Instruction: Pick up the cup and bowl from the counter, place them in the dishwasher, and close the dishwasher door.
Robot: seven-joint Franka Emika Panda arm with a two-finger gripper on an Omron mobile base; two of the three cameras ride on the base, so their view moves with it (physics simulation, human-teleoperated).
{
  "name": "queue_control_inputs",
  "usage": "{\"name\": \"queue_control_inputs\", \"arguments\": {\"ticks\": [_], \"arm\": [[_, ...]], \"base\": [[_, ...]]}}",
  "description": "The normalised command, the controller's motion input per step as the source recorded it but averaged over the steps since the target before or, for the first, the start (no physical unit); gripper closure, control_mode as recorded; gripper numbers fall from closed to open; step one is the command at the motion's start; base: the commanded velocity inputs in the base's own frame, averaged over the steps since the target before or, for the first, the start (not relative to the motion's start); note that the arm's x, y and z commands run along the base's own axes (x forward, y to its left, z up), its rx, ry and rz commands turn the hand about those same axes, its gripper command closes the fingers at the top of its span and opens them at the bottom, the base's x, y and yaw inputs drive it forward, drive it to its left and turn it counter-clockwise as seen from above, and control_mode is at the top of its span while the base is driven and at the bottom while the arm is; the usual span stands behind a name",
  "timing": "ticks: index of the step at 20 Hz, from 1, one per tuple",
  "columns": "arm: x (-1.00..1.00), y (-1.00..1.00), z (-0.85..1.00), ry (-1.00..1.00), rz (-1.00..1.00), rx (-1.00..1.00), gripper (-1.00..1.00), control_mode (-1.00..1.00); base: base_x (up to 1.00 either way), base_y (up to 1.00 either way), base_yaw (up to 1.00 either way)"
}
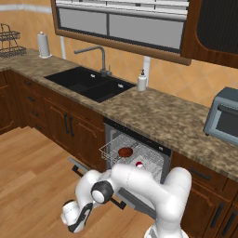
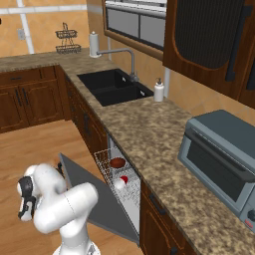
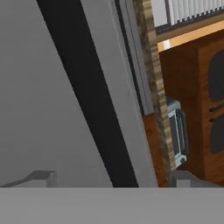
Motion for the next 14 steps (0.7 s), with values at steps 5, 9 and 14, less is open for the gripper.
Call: {"name": "queue_control_inputs", "arguments": {"ticks": [5, 9, 14], "arm": [[0.18, -0.02, -0.49, 0.15, 0.06, 0.00, -1.00, -1.00], [0.29, -0.32, -0.06, 0.09, 0.02, 0.00, -1.00, -1.00], [0.34, -0.63, 0.08, 0.05, 0.00, 0.00, -1.00, -1.00]], "base": [[0.00, 0.00, 0.00], [0.00, 0.00, 0.00], [0.00, 0.00, 0.00]]}}
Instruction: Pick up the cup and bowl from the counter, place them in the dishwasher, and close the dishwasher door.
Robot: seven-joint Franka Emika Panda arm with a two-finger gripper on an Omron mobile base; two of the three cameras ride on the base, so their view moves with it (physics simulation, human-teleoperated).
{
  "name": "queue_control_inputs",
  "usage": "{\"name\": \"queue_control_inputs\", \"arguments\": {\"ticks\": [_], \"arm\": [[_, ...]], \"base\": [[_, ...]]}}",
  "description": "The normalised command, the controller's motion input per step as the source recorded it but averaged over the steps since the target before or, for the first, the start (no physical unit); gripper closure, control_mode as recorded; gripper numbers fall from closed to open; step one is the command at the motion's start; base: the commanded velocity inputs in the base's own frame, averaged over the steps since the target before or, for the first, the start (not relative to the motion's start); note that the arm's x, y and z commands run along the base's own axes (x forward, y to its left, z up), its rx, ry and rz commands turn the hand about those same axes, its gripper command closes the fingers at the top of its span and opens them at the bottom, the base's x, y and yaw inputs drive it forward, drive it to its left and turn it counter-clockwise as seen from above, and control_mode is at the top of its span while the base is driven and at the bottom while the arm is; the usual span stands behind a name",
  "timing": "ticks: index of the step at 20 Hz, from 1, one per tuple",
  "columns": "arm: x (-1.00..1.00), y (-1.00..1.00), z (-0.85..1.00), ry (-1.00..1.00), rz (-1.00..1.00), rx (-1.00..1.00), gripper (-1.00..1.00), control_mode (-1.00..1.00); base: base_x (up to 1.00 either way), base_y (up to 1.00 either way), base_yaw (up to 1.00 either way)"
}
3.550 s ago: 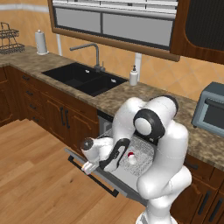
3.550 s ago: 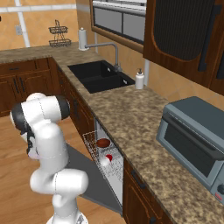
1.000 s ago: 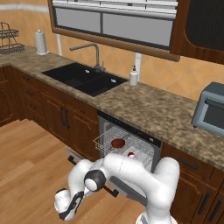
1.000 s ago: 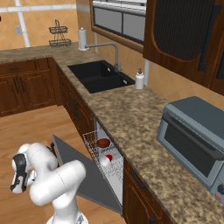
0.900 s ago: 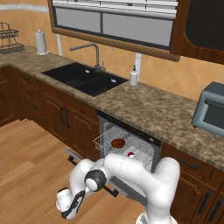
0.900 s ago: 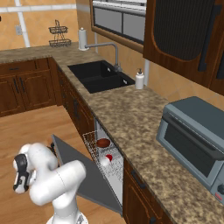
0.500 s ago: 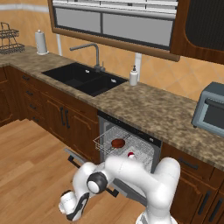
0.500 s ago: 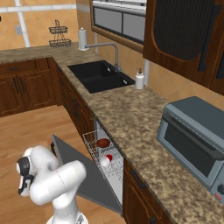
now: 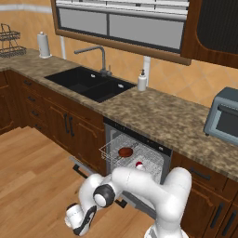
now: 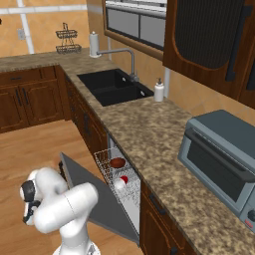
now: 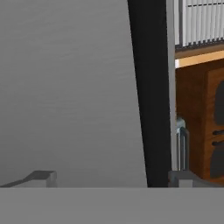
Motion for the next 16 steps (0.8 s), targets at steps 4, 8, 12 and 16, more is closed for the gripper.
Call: {"name": "queue_control_inputs", "arguments": {"ticks": [4, 8, 12, 16], "arm": [[0.51, -0.78, 0.41, 0.03, 0.00, 0.00, -1.00, -1.00], [0.71, -0.99, 0.52, 0.05, 0.00, 0.04, -1.00, -1.00], [0.88, -1.00, 0.48, 0.09, 0.00, 0.10, -1.00, -1.00], [0.81, -1.00, 0.29, 0.11, 0.01, 0.15, -1.00, -1.00]], "base": [[0.00, 0.00, 0.00], [0.00, 0.00, 0.00], [0.00, 0.00, 0.00], [0.00, 0.00, 0.00]]}}
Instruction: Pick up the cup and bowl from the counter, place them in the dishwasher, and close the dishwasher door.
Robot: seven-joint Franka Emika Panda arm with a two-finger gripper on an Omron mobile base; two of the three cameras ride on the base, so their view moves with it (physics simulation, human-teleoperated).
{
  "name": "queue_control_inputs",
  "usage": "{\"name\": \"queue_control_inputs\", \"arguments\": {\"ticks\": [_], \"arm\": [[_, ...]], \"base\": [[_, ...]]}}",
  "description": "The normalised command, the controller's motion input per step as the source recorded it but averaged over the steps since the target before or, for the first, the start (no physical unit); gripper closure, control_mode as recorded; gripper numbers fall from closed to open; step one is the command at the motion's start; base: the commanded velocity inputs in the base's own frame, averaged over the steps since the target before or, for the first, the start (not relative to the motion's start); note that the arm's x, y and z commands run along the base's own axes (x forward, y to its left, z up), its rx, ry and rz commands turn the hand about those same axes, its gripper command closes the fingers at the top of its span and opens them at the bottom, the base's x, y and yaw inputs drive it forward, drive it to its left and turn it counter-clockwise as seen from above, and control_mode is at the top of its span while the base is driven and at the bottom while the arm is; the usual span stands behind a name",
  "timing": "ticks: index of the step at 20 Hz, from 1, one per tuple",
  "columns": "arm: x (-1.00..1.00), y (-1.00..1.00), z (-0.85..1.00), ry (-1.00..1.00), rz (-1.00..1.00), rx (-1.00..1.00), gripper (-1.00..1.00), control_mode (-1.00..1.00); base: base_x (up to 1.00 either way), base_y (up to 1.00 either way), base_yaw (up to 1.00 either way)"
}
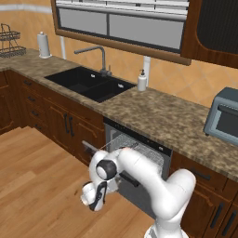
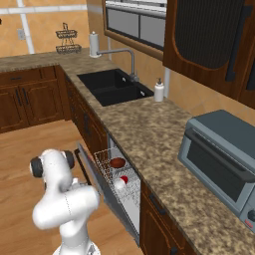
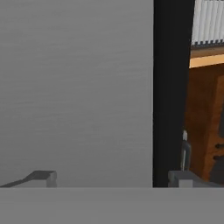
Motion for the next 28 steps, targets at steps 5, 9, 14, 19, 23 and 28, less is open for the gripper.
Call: {"name": "queue_control_inputs", "arguments": {"ticks": [5, 9, 14, 19, 23, 28], "arm": [[0.61, -1.00, 0.07, 0.12, 0.05, 0.19, -1.00, -1.00], [0.56, -1.00, 0.00, 0.12, 0.08, 0.22, -1.00, -1.00], [0.57, -1.00, 0.00, 0.11, 0.09, 0.19, -1.00, -1.00], [0.47, -1.00, -0.01, 0.08, 0.09, 0.15, -1.00, -1.00], [0.29, -0.96, -0.16, 0.07, 0.11, 0.12, -1.00, -1.00], [0.38, -0.95, -0.17, 0.05, 0.12, 0.09, -1.00, -1.00]], "base": [[0.00, 0.00, 0.00], [0.00, 0.00, 0.00], [0.00, 0.00, 0.00], [0.00, 0.00, 0.00], [0.00, 0.00, 0.00], [0.00, 0.00, 0.00]]}}
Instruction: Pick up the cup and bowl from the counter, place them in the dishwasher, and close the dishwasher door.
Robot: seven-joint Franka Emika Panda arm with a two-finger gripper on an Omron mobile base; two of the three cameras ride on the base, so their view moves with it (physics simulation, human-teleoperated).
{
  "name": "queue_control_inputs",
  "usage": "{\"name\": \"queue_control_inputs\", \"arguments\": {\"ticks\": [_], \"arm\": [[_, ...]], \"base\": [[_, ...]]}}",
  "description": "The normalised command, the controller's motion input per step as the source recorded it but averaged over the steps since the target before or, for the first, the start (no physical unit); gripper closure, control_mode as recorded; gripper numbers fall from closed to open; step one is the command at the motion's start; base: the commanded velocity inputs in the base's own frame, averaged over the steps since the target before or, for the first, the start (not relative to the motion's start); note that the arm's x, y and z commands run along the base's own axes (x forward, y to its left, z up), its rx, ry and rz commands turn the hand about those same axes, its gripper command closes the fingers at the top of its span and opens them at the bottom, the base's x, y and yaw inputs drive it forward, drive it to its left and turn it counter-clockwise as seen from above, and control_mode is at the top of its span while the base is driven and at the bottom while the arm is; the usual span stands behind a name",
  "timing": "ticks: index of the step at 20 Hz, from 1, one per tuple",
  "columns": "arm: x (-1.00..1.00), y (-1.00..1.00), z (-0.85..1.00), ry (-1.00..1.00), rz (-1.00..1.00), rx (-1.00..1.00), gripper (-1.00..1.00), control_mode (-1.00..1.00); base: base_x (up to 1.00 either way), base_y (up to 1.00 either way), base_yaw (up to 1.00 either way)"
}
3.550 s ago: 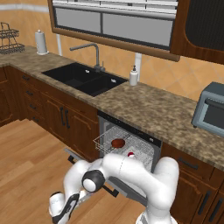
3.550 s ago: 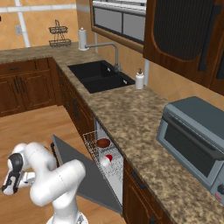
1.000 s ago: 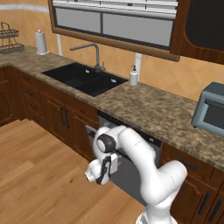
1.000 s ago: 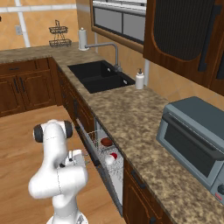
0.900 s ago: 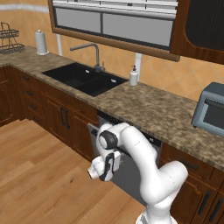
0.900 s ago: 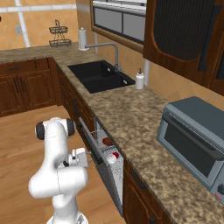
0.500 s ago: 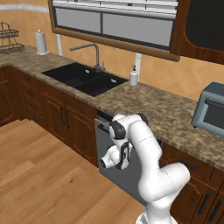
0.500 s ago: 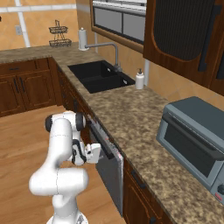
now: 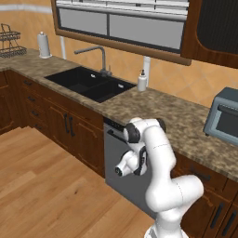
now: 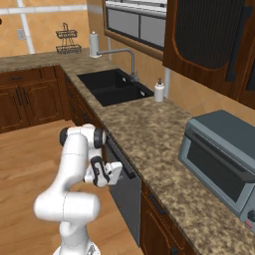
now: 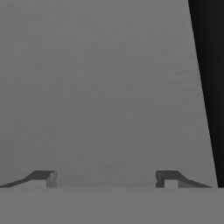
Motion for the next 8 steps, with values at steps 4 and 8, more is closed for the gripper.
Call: {"name": "queue_control_inputs", "arguments": {"ticks": [4, 8], "arm": [[0.39, -0.87, -0.12, 0.05, 0.11, 0.07, -1.00, -1.00], [0.15, -0.49, -0.03, 0.06, 0.09, 0.06, -1.00, -1.00]], "base": [[0.00, 0.00, 0.00], [0.00, 0.00, 0.00]]}}
